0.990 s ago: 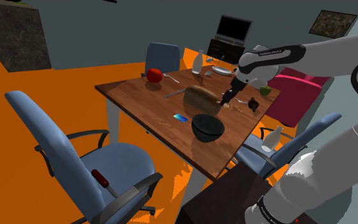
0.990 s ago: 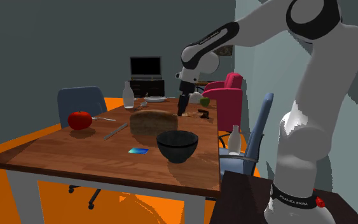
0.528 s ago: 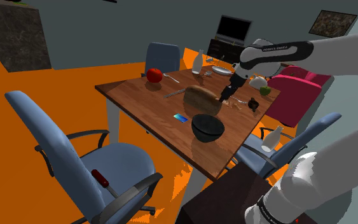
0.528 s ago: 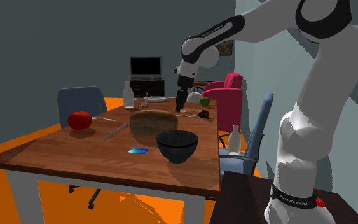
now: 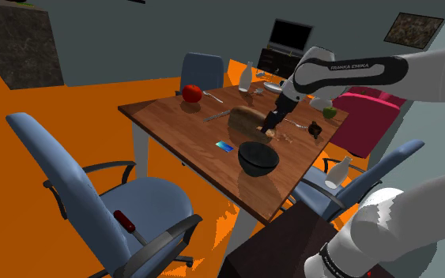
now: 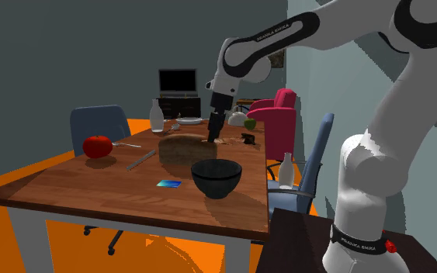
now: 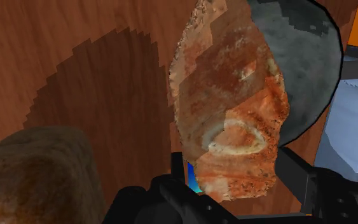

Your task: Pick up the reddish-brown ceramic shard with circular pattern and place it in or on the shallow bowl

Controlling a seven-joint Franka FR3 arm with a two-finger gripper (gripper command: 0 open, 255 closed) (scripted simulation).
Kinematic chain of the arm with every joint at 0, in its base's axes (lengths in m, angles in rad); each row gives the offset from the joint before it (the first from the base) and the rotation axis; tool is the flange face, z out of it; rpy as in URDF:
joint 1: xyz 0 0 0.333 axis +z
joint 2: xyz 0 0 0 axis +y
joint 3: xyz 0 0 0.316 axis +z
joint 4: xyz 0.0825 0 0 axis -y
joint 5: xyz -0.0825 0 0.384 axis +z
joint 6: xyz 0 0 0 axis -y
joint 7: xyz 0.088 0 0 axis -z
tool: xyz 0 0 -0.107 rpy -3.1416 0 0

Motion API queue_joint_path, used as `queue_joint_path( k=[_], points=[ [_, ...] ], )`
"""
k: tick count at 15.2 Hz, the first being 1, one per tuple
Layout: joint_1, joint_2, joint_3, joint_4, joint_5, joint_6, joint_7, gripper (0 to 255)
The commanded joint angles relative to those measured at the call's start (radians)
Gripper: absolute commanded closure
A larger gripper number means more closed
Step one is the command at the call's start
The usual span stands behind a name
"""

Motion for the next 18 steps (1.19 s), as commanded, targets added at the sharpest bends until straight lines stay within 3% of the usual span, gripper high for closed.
queue_joint_path(
  k=[1,4,18],
  points=[
    [0.017,-0.023,0.044,-0.02,0.005,0.004,0.06,255],
    [0.039,-0.049,0.096,-0.044,0.015,0.01,0.126,255],
    [0.05,0.026,0.086,-0.18,0.041,0.219,0.087,255]
  ],
)
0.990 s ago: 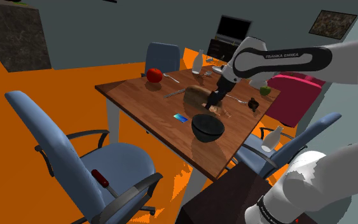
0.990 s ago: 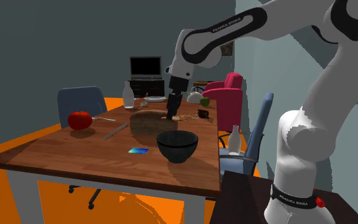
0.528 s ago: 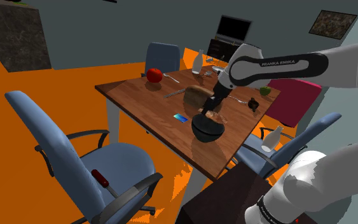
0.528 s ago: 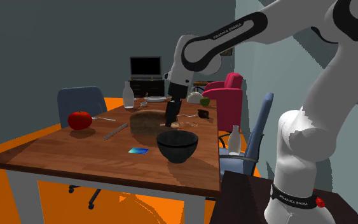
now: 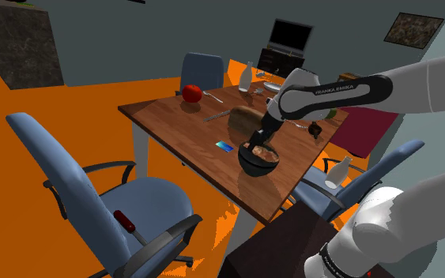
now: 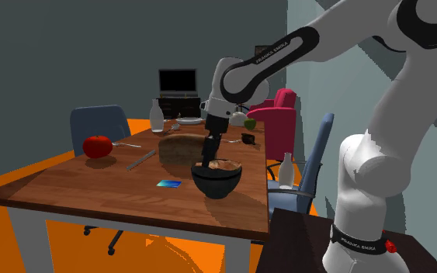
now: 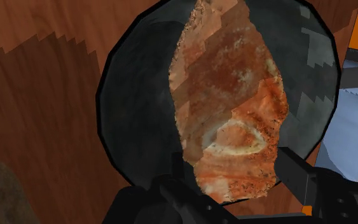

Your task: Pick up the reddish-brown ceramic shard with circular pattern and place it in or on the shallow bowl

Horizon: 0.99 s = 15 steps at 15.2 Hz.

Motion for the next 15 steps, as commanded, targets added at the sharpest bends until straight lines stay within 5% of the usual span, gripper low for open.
queue_joint_path(
  k=[1,8,9,15],
  points=[
    [0.001,0.009,-0.001,-0.007,0.003,0.017,-0.004,255],
    [0.001,0.01,-0.001,-0.007,0.003,0.017,-0.004,255],
    [0.001,0.01,-0.001,-0.007,0.003,0.017,-0.004,0],
    [-0.004,-0.015,-0.002,0.007,-0.005,-0.022,0.001,0]
  ],
)
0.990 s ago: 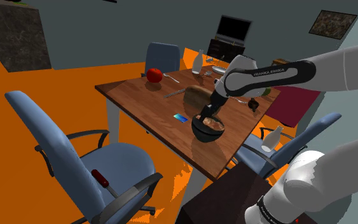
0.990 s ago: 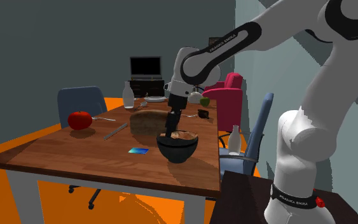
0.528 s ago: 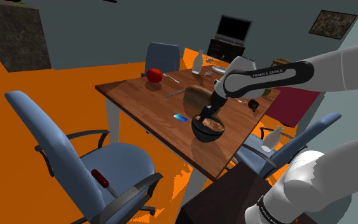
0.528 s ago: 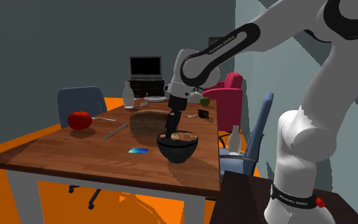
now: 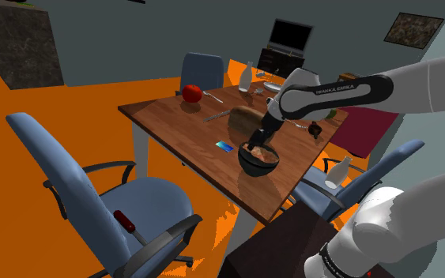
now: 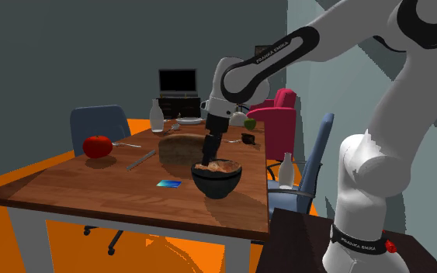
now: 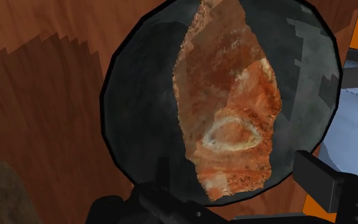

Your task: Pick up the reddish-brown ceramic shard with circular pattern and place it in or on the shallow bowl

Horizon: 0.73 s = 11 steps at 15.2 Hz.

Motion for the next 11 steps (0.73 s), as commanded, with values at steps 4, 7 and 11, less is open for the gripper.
queue_joint_path(
  k=[4,7,11],
  points=[
    [-0.014,-0.072,0.0,0.053,-0.021,-0.125,0.014,0],
    [-0.014,-0.072,0.0,0.053,-0.021,-0.125,0.014,0],
    [-0.014,-0.072,0.0,0.053,-0.021,-0.125,0.014,0]
  ],
)
